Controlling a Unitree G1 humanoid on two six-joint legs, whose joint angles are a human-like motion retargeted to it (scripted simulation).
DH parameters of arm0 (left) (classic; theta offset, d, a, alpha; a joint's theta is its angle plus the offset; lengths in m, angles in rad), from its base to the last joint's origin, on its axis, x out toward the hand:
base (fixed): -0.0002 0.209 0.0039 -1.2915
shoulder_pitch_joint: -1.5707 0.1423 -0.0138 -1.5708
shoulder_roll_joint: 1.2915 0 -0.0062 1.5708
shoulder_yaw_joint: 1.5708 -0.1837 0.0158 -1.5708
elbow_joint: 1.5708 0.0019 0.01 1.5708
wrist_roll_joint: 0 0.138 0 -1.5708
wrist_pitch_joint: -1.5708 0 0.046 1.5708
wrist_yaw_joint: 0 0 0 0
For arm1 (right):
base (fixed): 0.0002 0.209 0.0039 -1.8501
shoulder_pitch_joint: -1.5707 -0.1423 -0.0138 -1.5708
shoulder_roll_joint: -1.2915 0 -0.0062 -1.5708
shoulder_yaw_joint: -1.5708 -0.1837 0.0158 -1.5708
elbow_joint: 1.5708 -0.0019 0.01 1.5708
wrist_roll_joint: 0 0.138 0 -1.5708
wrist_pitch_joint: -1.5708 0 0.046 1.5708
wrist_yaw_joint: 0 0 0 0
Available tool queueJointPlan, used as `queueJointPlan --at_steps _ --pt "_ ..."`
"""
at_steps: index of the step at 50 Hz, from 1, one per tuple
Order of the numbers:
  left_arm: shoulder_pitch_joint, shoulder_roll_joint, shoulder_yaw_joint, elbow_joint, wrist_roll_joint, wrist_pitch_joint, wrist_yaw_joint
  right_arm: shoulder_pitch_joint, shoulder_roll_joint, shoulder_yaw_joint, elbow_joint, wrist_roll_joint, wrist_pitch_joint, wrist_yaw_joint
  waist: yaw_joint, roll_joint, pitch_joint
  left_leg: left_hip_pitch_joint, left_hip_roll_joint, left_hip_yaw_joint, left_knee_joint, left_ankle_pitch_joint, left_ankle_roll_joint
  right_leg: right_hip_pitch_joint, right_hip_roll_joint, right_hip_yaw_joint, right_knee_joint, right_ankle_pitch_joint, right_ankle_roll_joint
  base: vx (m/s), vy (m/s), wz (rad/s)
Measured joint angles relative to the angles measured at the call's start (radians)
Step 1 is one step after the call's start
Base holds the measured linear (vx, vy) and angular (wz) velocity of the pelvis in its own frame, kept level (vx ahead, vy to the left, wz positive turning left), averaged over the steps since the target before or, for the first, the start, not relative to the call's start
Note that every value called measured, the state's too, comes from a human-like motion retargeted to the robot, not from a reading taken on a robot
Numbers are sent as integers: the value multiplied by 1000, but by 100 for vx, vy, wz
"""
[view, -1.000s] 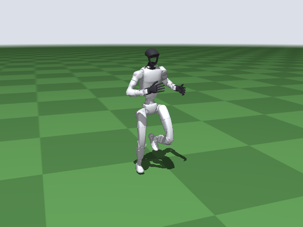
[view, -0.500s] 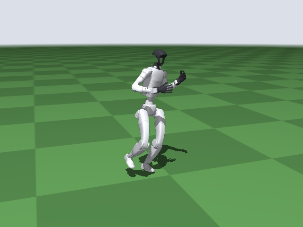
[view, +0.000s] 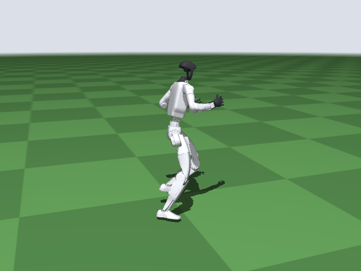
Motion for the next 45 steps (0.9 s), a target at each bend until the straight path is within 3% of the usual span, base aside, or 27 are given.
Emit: queueJointPlan --at_steps 2,5,7,8,11,13,15,17,20,21,24,28,30,32,33,35,38,40,43,45 --pt "98 90 64 -63 -74 4 -37 -72 30 36 -85 27 -6 -4 79 -36 -37 65 32 94 -259 37 5 96 22 -27 -157 132 -8 58 15 76" --pt "269 157 166 -141 -111 -15 -64 -69 47 83 -231 54 -4 55 133 -96 -91 230 35 284 -703 116 -29 231 40 -69 -351 414 10 63 31 138" --pt "341 138 212 -172 -141 -26 -71 -46 57 115 -296 71 1 103 103 -109 -114 356 18 415 -979 161 -88 267 71 -46 -344 510 39 64 36 206" --pt "344 112 204 -187 -208 -40 -55 -31 69 131 -313 84 2 114 80 -103 -118 412 17 471 -1092 179 -120 265 102 -16 -286 501 51 61 33 228" --pt "252 100 189 -178 -80 -22 -65 47 88 137 -285 69 -4 130 8 -48 -102 533 38 591 -1312 242 -200 174 180 19 103 341 40 55 26 234" --pt "109 88 110 -150 -22 -6 -53 128 108 124 -206 10 -7 93 -34 -14 -82 566 50 595 -1350 230 -208 81 153 -23 461 207 -8 48 20 237" --pt "-77 86 15 -91 51 15 -15 218 143 106 -97 -31 -14 34 -87 3 -55 549 49 494 -1278 89 -119 -20 107 -18 788 62 -95 44 17 268" --pt "-292 80 -101 5 118 29 20 289 183 75 12 -58 -36 -42 -153 7 -16 500 31 340 -1146 -58 -52 -141 84 37 1058 -78 -143 40 16 304" --pt "-598 69 -244 99 201 31 57 398 209 6 40 1 -54 -53 -301 59 52 451 17 128 -996 -137 19 -321 121 91 1260 -213 -198 45 18 355" --pt "-686 70 -276 83 209 20 66 440 189 -20 -4 44 -63 -30 -363 98 70 464 17 63 -1011 -127 -24 -373 140 94 1257 -237 -204 62 28 372" --pt "-886 81 -343 9 272 -14 61 577 101 -105 -139 100 -72 45 -553 222 111 592 35 -106 -1192 38 -149 -472 210 79 1084 -248 -208 84 32 363" --pt "-975 92 -384 -54 322 -57 43 727 33 -205 -239 165 -55 130 -760 350 115 743 81 -224 -1401 492 -357 -462 280 9 552 -154 -158 110 20 326" --pt "-965 85 -392 -61 334 -61 43 754 37 -213 -239 150 -42 142 -788 360 75 784 58 -241 -1441 690 -389 -398 279 -36 197 -85 -109 121 3 243" --pt "-921 67 -387 -60 345 -65 13 749 39 -205 -212 117 -18 155 -763 307 34 838 1 -201 -1405 772 -401 -282 279 -39 -161 -32 -51 126 -11 205" --pt "-894 56 -374 -59 334 -47 12 734 52 -191 -191 98 0 148 -758 256 33 882 -42 -211 -1367 757 -339 -195 262 -35 -315 -6 -10 125 -23 207" --pt "-826 40 -350 -57 327 -35 -11 662 58 -150 -152 72 14 129 -712 134 46 872 -120 -149 -1077 615 -258 -60 213 22 -471 48 35 119 -30 149" --pt "-703 10 -314 -3 307 -17 -5 449 12 -70 -69 76 -13 67 -598 101 69 537 -73 -56 -317 320 -130 -43 189 64 -336 -27 -38 101 -29 70" --pt "-537 7 -252 37 257 -10 58 261 -54 -32 -5 56 -43 6 -503 125 79 287 -18 -37 103 215 -140 -95 182 62 -96 -175 -102 106 -23 11" --pt "-141 44 -89 4 154 7 27 -68 -114 27 -59 21 -60 -45 -324 99 32 -53 -29 8 388 153 -141 -34 197 99 -131 -222 -86 117 -25 -83" --pt "148 114 31 -59 113 0 181 -228 -84 60 -173 28 -47 -99 -152 24 -32 -207 8 83 397 141 -134 32 200 185 -234 -151 -71 140 -17 -198"
